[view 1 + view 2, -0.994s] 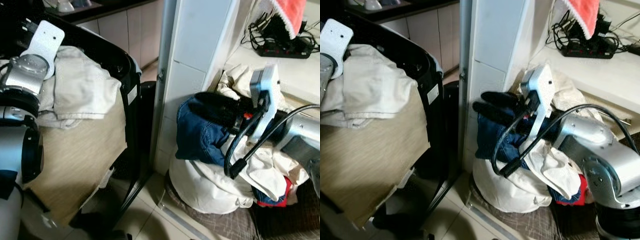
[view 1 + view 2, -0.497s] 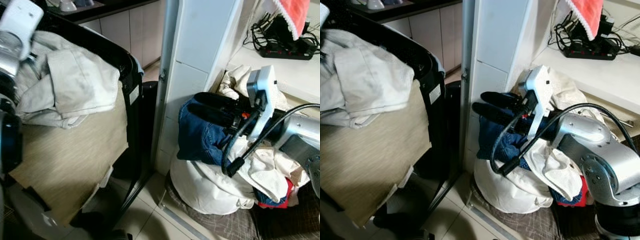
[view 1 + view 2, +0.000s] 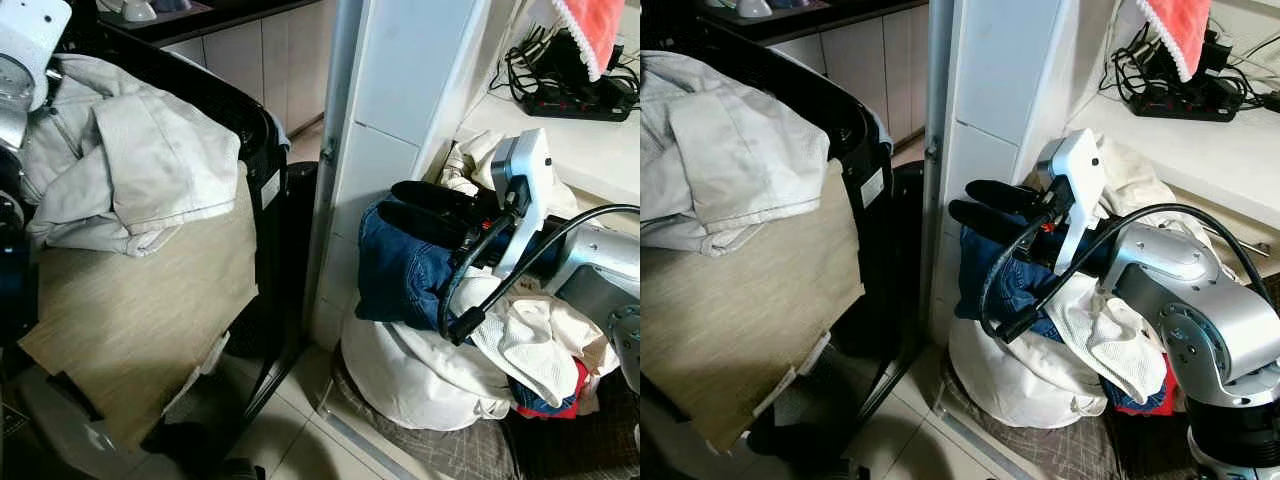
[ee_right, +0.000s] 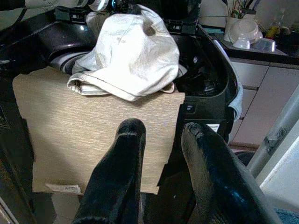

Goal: Clothes washing

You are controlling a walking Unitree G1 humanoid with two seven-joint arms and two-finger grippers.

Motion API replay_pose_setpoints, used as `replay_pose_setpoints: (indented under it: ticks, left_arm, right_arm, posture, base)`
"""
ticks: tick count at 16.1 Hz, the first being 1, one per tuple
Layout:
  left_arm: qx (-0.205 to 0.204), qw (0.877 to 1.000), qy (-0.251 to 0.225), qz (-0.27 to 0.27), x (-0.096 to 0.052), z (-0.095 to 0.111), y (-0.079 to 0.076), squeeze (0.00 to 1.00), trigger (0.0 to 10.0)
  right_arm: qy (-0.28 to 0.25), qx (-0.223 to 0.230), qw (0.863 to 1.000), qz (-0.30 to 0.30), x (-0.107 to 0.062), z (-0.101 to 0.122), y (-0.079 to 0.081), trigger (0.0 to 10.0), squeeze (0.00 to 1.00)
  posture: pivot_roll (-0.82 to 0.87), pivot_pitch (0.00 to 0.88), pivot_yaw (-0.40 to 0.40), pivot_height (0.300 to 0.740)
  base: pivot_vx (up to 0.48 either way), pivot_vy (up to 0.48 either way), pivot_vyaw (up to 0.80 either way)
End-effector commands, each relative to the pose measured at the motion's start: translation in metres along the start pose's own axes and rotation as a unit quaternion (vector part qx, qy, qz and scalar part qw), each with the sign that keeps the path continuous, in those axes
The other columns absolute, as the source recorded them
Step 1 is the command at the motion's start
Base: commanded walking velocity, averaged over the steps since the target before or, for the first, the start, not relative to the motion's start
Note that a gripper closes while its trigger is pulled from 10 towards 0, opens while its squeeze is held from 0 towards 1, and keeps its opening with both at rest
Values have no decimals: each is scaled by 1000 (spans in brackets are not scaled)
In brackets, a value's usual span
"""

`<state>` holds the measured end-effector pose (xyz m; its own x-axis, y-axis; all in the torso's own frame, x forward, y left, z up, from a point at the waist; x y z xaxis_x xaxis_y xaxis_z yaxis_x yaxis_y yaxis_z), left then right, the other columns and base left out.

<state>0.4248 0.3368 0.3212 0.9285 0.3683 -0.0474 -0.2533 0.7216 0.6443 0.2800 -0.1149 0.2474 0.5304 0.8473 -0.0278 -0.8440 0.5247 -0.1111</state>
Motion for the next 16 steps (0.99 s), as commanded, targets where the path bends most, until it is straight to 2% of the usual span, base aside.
replay_pose_setpoints:
  ticks: [1,3,4,5,6,7,8,9,10,11,12,14,15,16]
  left_arm:
    - [-5,998,-53,40,-3,26,14,1000,10000]
    - [15,984,-116,138,-11,45,42,1000,10000]
    - [20,976,-136,166,-15,52,50,1000,10000]
    - [24,974,-146,173,-17,57,54,1000,10000]
    - [21,986,-110,122,-11,45,40,1000,10000]
    - [4,997,-63,45,-3,27,15,1000,10000]
    - [-9,999,-46,1,-1,21,0,0,10000]
    - [-31,998,-26,-56,0,13,-21,0,10000]
    - [-65,991,-1,-121,0,2,-46,0,10000]
    - [-69,989,6,-132,0,-1,-50,0,10000]
    - [-59,990,5,-127,0,-3,-47,0,10000]
    - [-63,989,-29,-129,-2,8,-41,0,10000]
    - [-110,971,-98,-186,-8,33,-54,0,10000]
    - [-169,944,-138,-249,-17,47,-73,0,10000]
  right_arm:
    - [-6,-13,1000,-12,0,5,-4,10000,0]
    - [-7,-14,1000,-17,1,5,-5,10000,0]
    - [-8,-14,1000,-19,1,6,-6,10000,0]
    - [-8,-13,1000,-20,1,6,-6,10000,0]
    - [-6,-13,1000,-21,1,5,-7,10000,0]
    - [-5,-13,1000,-16,1,5,-5,10000,0]
    - [-4,-13,1000,-14,2,4,-5,10000,0]
    - [-1,-14,1000,-11,2,3,-4,10000,0]
    - [7,-17,1000,-8,2,1,-2,10000,0]
    - [9,-18,1000,-8,2,0,-2,10000,0]
    - [10,-18,1000,-8,1,0,-1,10000,0]
    - [9,-19,1000,-18,-1,0,-4,10000,0]
    - [28,-23,998,-55,-2,-6,-14,10000,0]
    - [73,-37,991,-108,-3,-21,-29,10000,0]
  posture:
    - [-58,0,-45,740]
    - [-62,0,-44,740]
    - [-61,0,-44,740]
    - [-61,0,-46,740]
    - [-58,0,-48,740]
    - [-57,0,-48,740]
    - [-59,0,-47,740]
    - [-61,0,-47,740]
    - [-65,0,-43,740]
    - [-65,0,-43,740]
    - [-66,0,-41,740]
    - [-67,0,-39,740]
    - [-64,4,-38,740]
    - [-64,3,-38,740]
  base:
    - [0,0,0]
    - [0,0,0]
    - [0,0,0]
    - [0,0,0]
    - [0,0,0]
    - [0,0,0]
    - [0,0,0]
    - [0,0,0]
    - [0,0,0]
    - [0,0,0]
    - [0,0,0]
    - [0,0,0]
    - [0,0,0]
    - [0,0,0]
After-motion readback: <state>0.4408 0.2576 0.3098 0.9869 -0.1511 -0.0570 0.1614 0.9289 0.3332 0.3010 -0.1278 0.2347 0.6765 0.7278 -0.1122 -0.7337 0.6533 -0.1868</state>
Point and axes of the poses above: a point about 5 cm out from each wrist's last joint towards the gripper, its own x axis pointing out of the wrist towards the gripper, its own z axis along the axis of the wrist's last joint, y = z × x, the point moved 4 cm from there along x, pointing out of the wrist towards the gripper, and after that the axes turned 2 degrees about -x, right-handed, at the moved point
